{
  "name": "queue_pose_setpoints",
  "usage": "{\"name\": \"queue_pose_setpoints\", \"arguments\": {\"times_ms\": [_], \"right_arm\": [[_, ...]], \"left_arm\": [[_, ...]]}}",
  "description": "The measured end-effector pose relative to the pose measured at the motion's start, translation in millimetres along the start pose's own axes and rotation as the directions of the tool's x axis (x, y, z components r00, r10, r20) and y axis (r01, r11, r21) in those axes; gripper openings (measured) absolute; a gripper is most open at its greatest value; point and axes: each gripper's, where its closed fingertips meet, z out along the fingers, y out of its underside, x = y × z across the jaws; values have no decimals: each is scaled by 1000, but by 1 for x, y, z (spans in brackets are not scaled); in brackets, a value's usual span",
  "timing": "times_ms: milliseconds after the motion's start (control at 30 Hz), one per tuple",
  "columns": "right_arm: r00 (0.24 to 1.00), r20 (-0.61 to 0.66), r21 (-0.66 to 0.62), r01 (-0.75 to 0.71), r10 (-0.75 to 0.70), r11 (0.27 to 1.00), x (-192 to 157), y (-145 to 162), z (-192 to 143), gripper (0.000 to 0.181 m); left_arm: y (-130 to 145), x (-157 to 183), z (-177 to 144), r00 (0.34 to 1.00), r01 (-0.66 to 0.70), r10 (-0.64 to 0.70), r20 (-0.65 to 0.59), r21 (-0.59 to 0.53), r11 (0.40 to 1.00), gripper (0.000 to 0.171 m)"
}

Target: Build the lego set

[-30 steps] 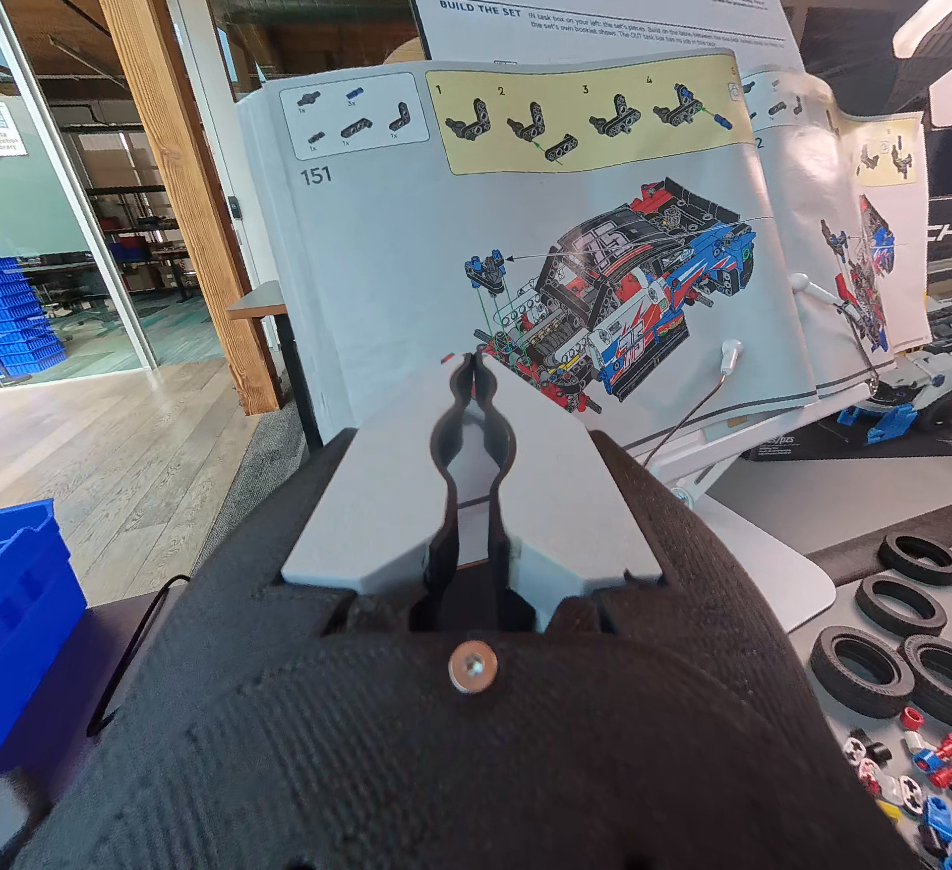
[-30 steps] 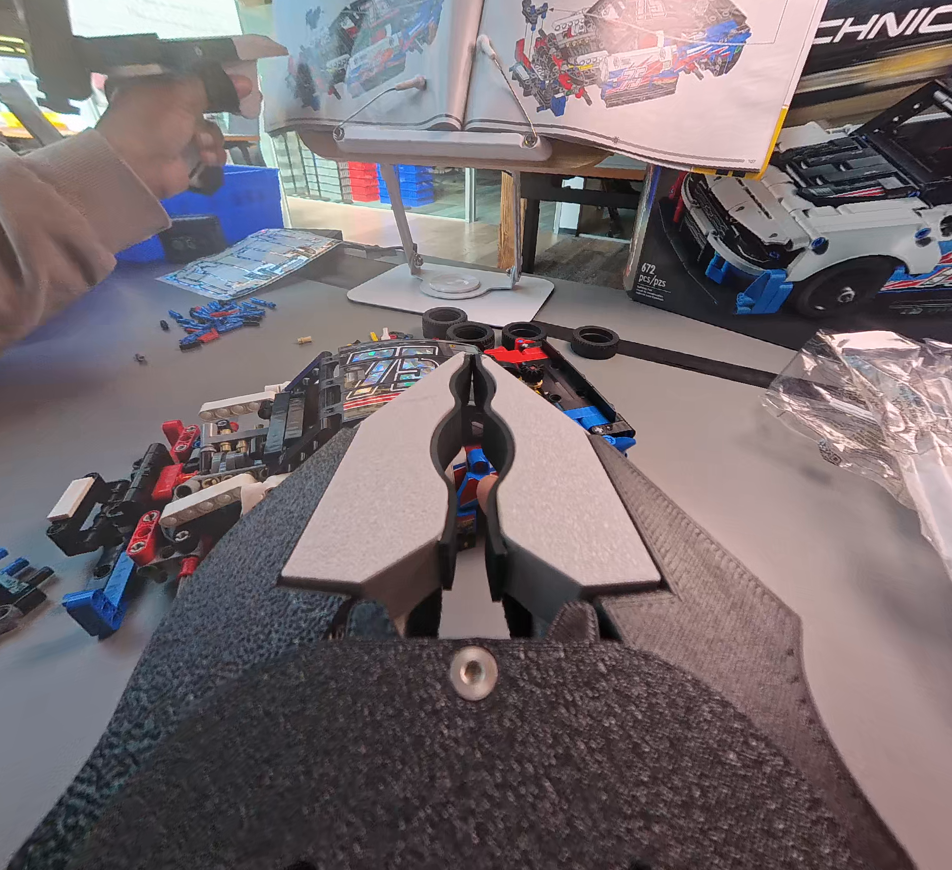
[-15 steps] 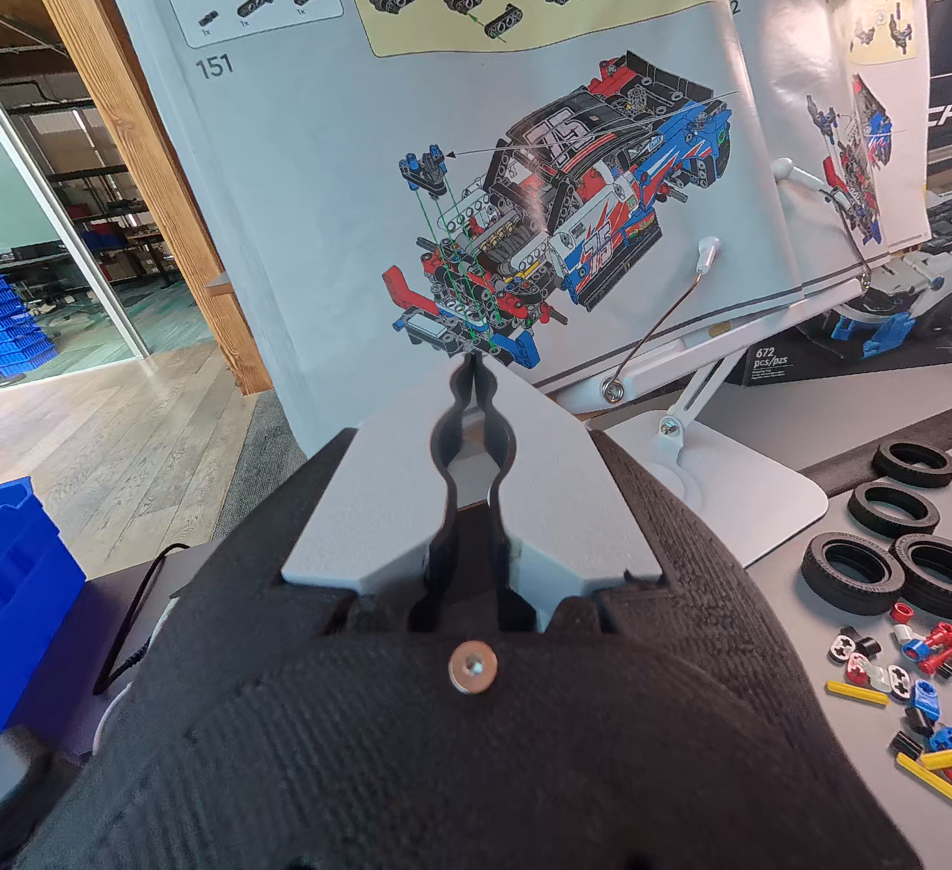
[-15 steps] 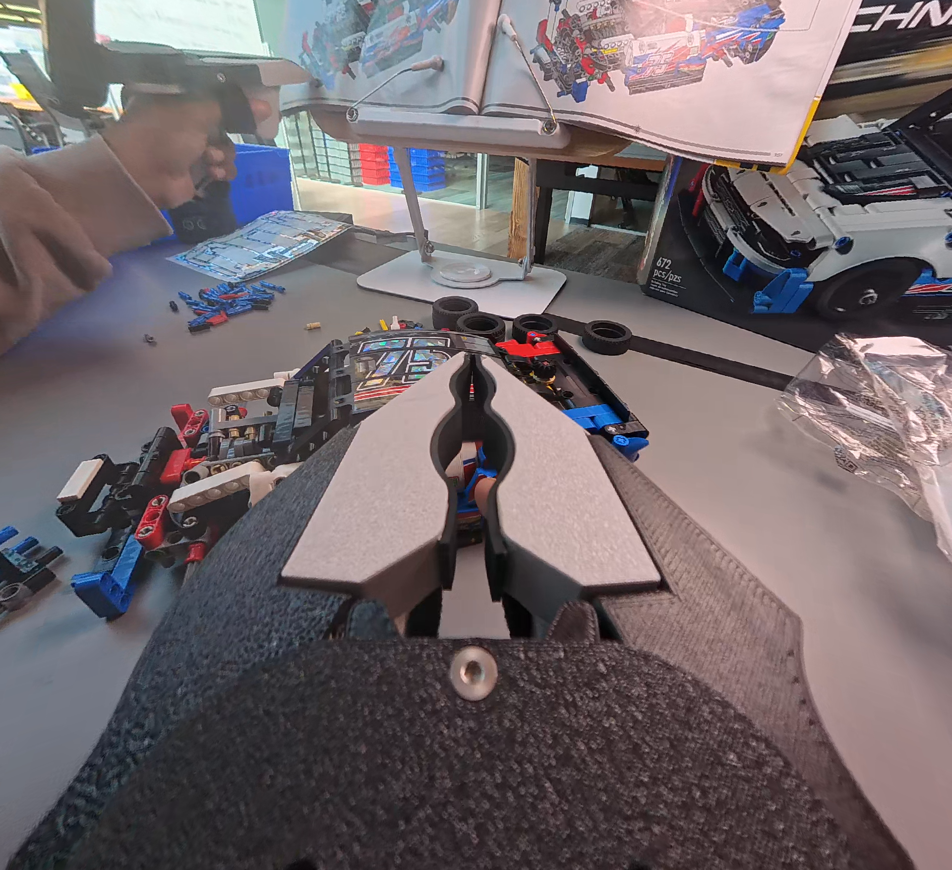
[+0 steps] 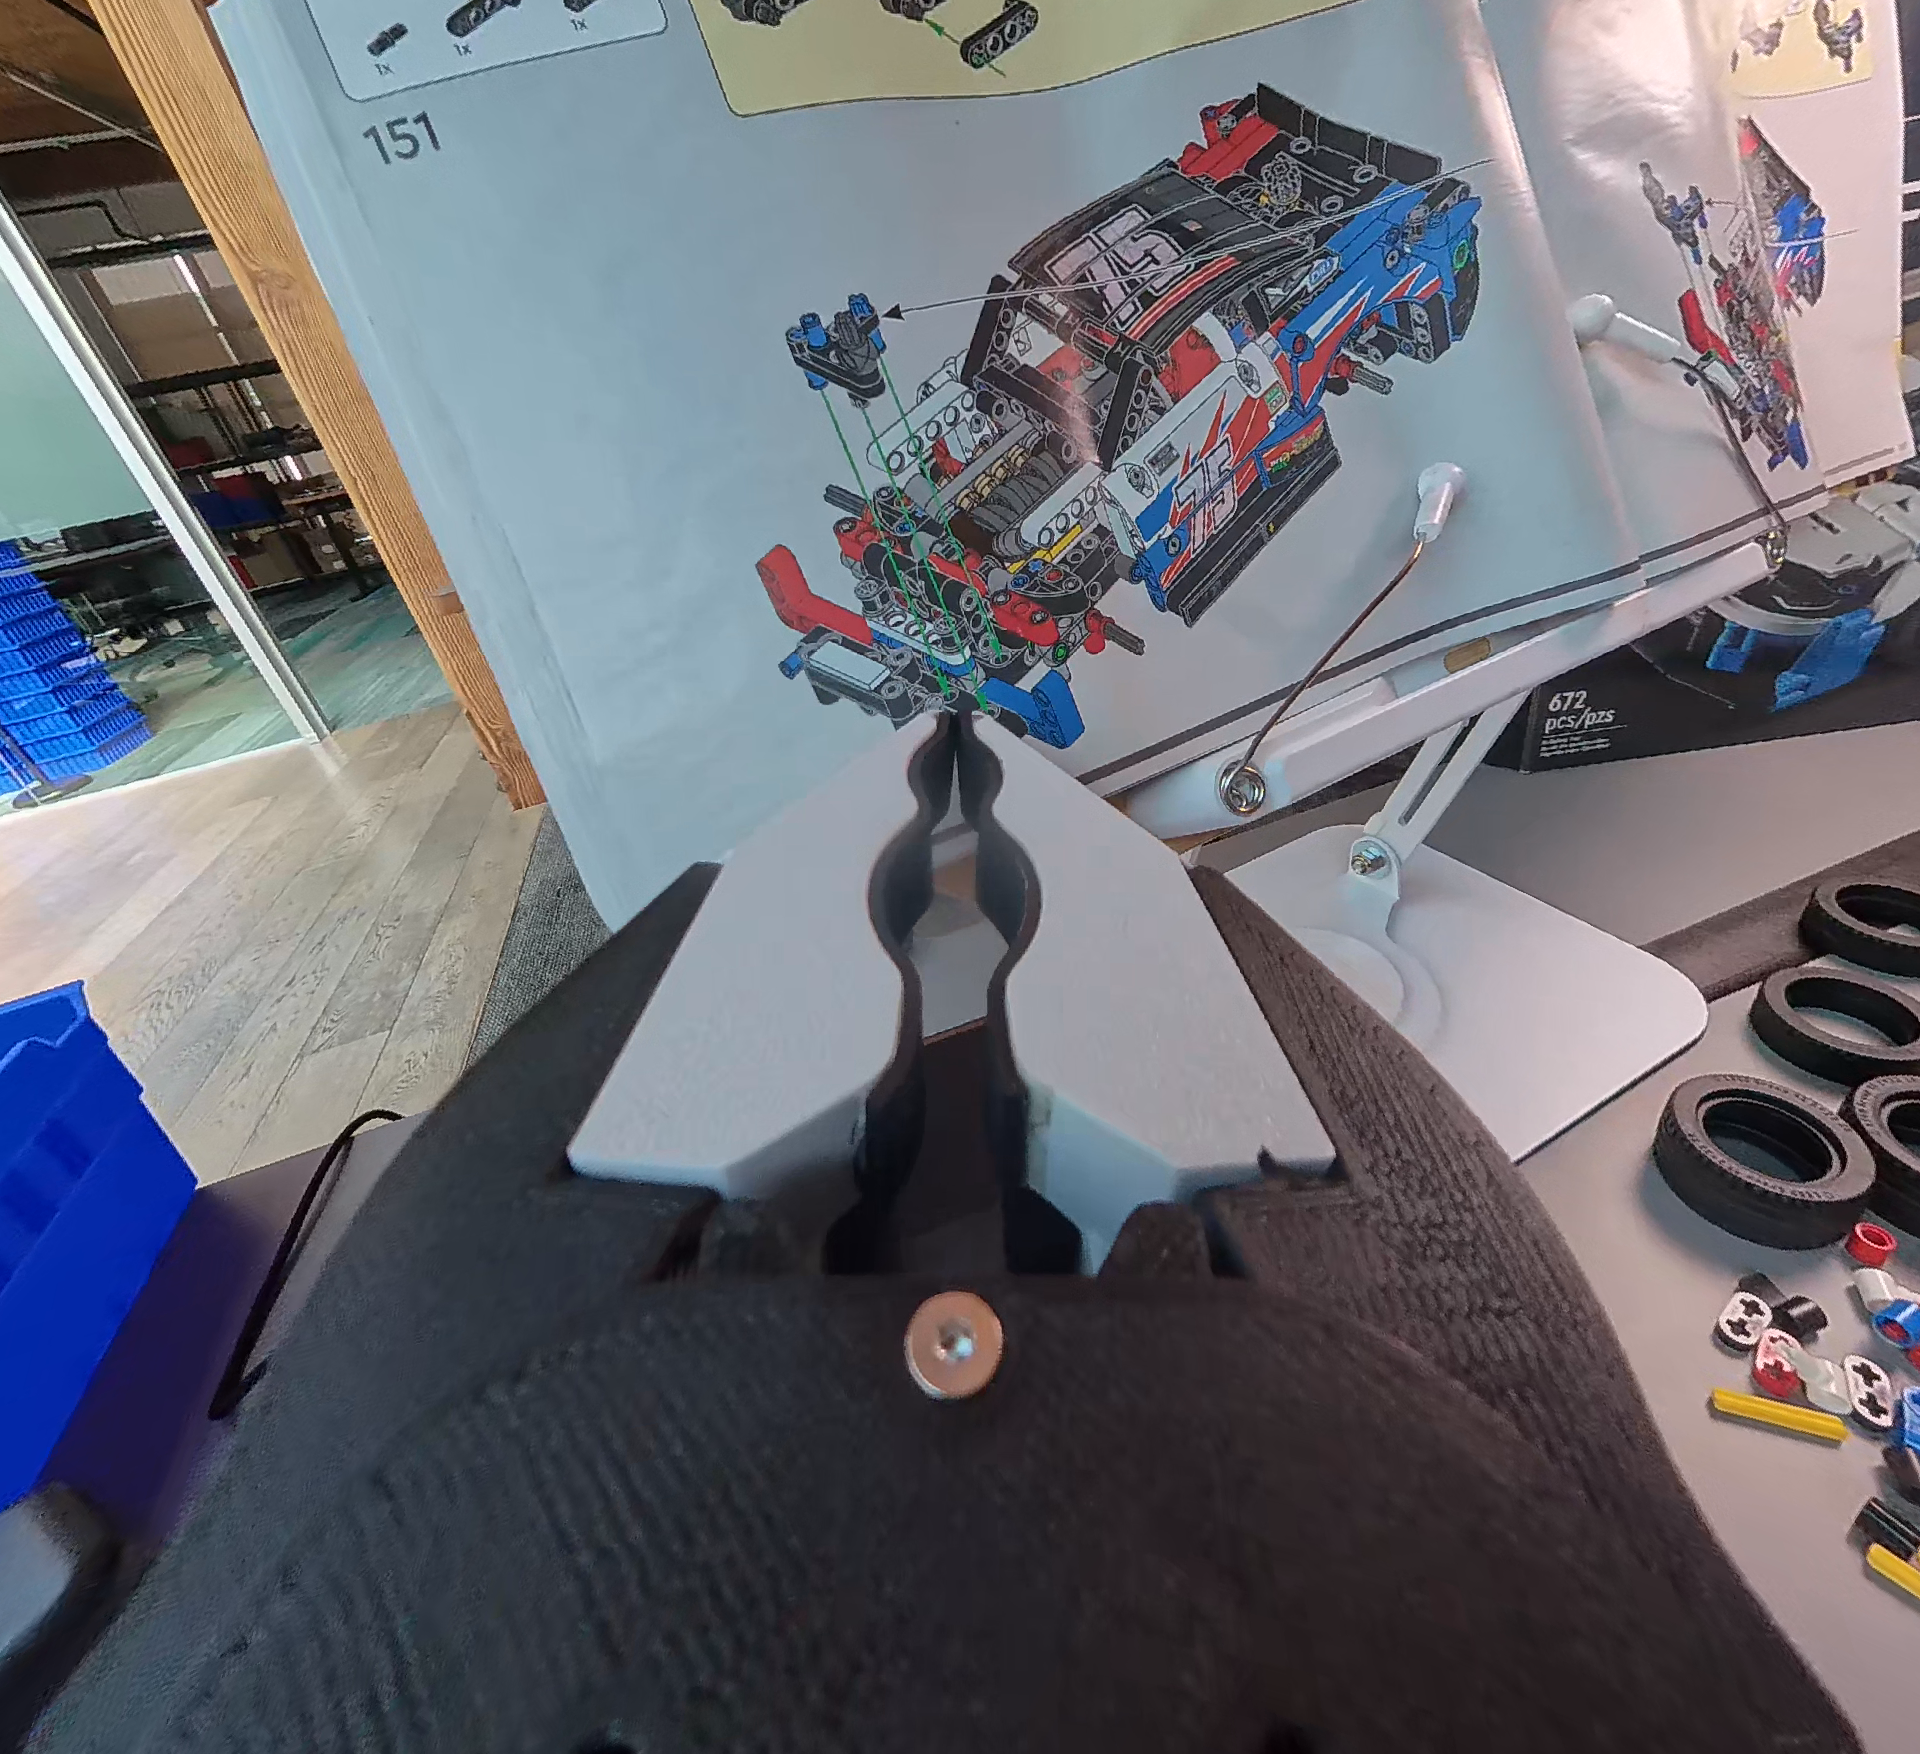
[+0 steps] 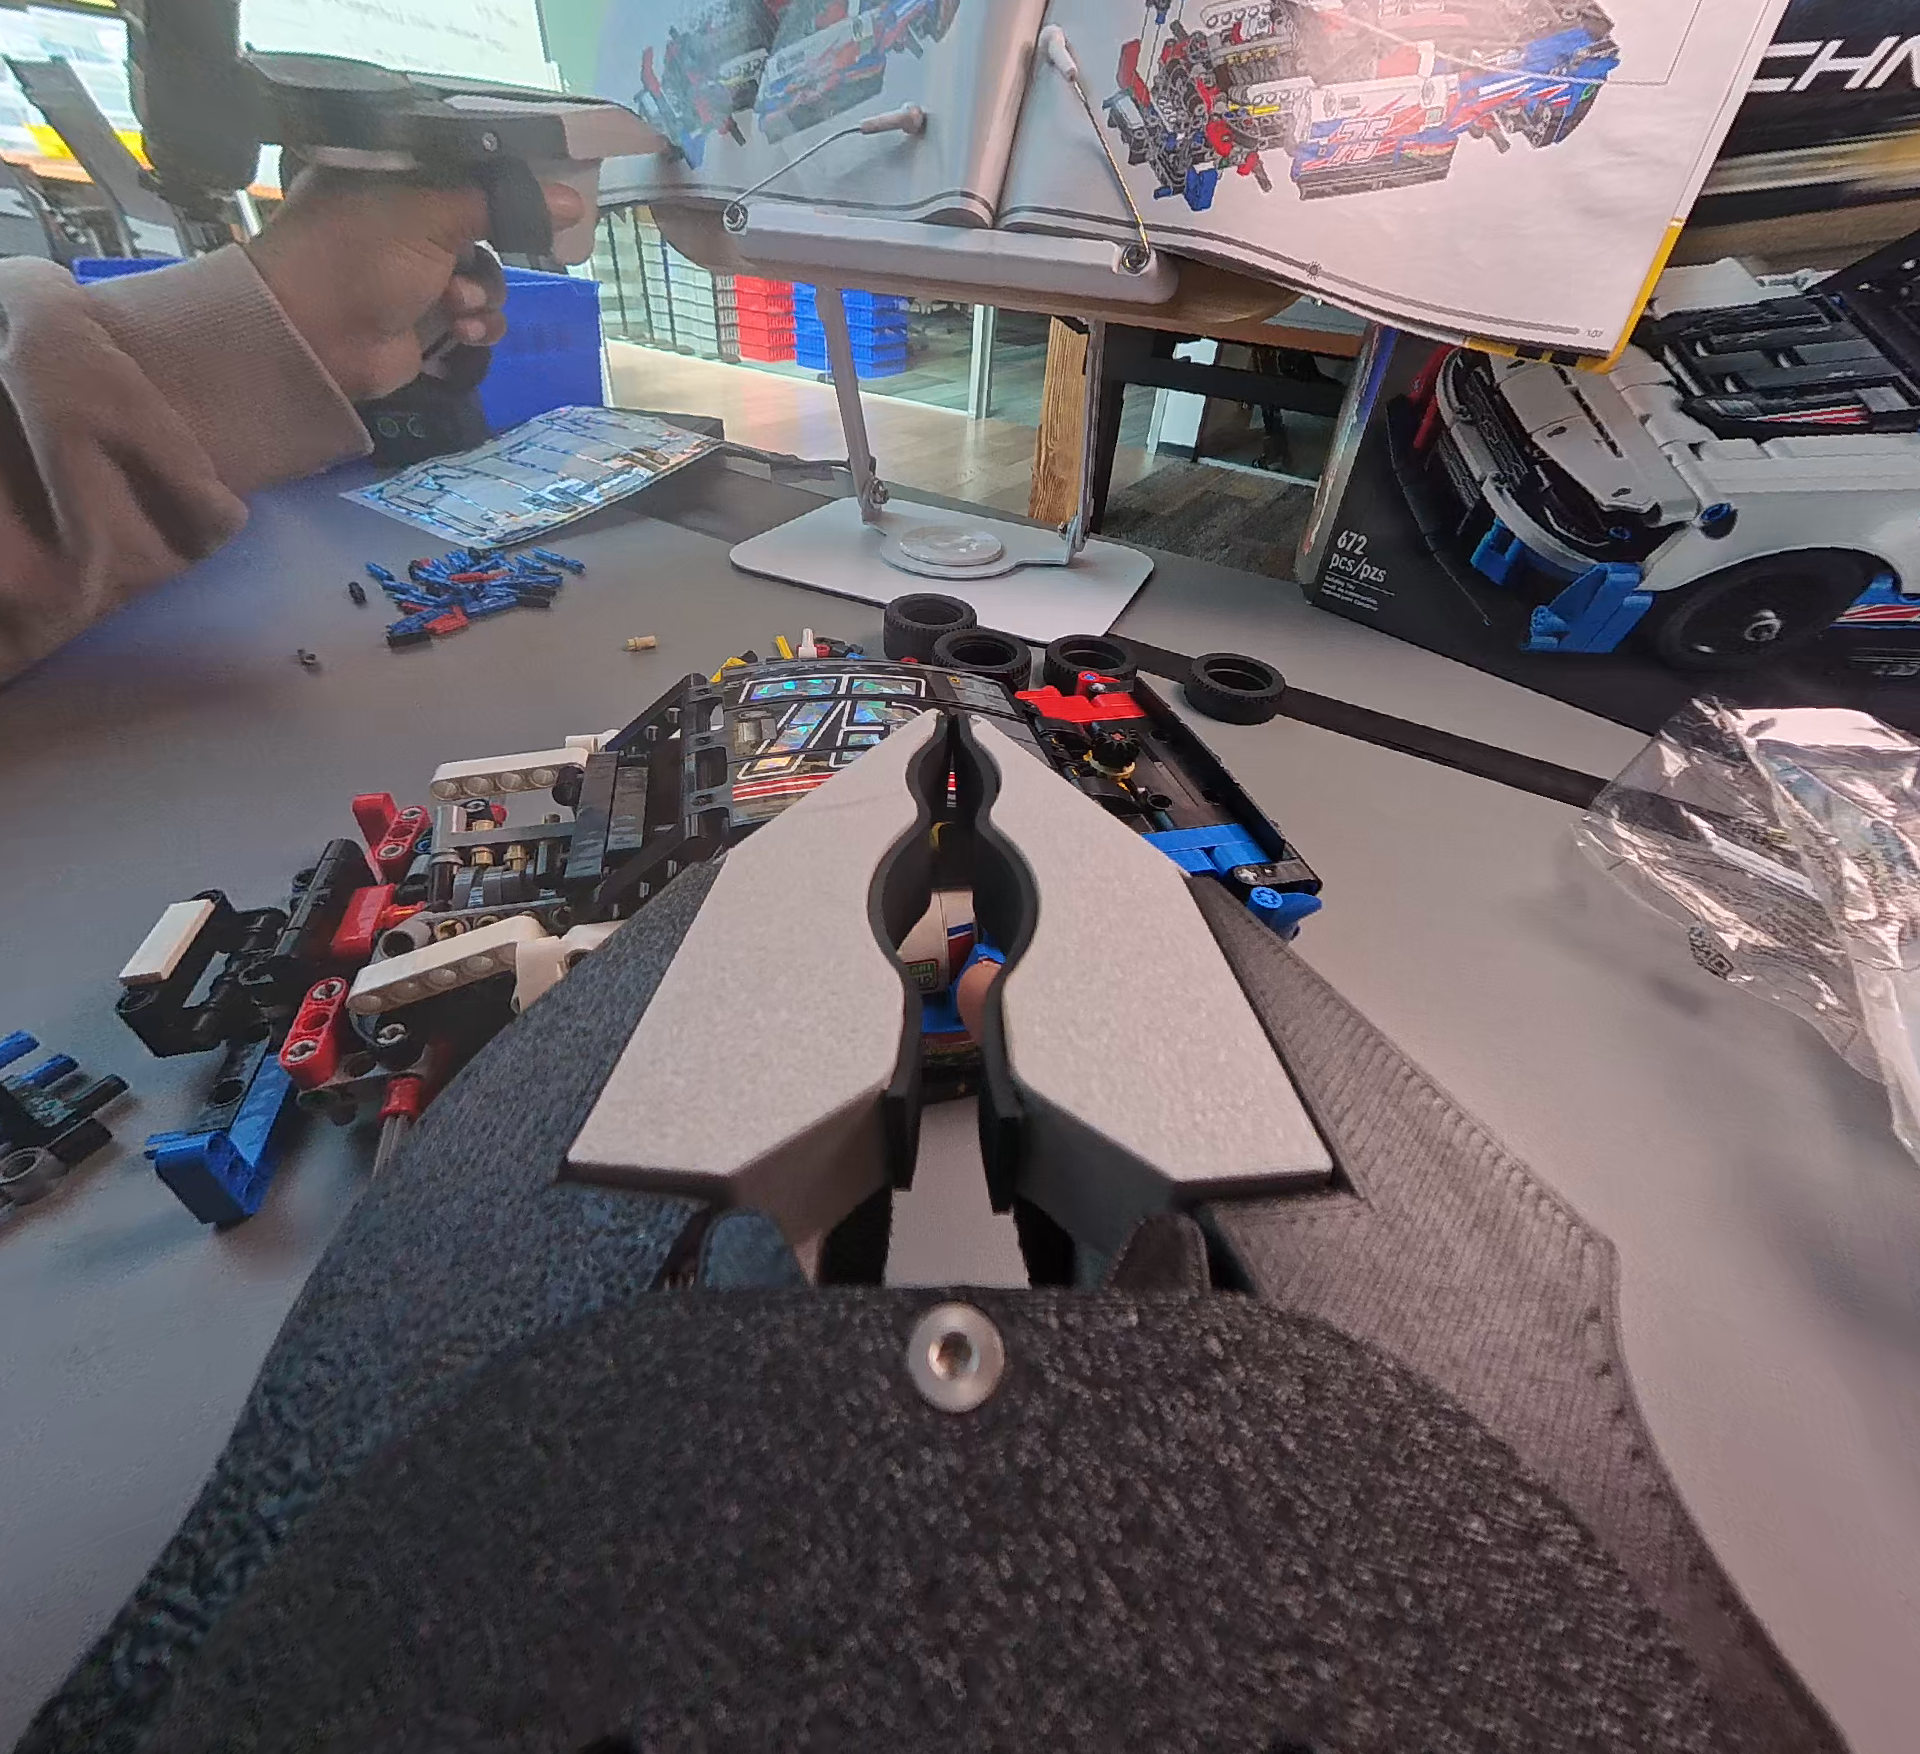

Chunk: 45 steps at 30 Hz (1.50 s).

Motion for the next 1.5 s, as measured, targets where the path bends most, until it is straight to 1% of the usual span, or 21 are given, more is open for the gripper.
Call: {"name": "queue_pose_setpoints", "arguments": {"times_ms": [333,667,1033,1300,1500], "right_arm": [[1000,5,0,7,-7,1000,-1,0,0,0],[1000,-4,1,-5,5,1000,1,0,0,0],[1000,8,-4,12,-12,1000,-3,0,0,0],[999,23,-8,30,-30,1000,-8,1,0,0],[999,26,-11,37,-37,999,-9,1,0,0]], "left_arm": [[1,8,0,1000,-11,11,-17,-2,1000,0],[-7,14,7,1000,-17,17,-25,14,1000,0],[-8,13,-4,1000,1,-1,-21,8,1000,0],[-18,16,-13,1000,-8,9,-17,17,1000,0],[-18,13,-15,1000,9,-9,-10,14,1000,0]]}}
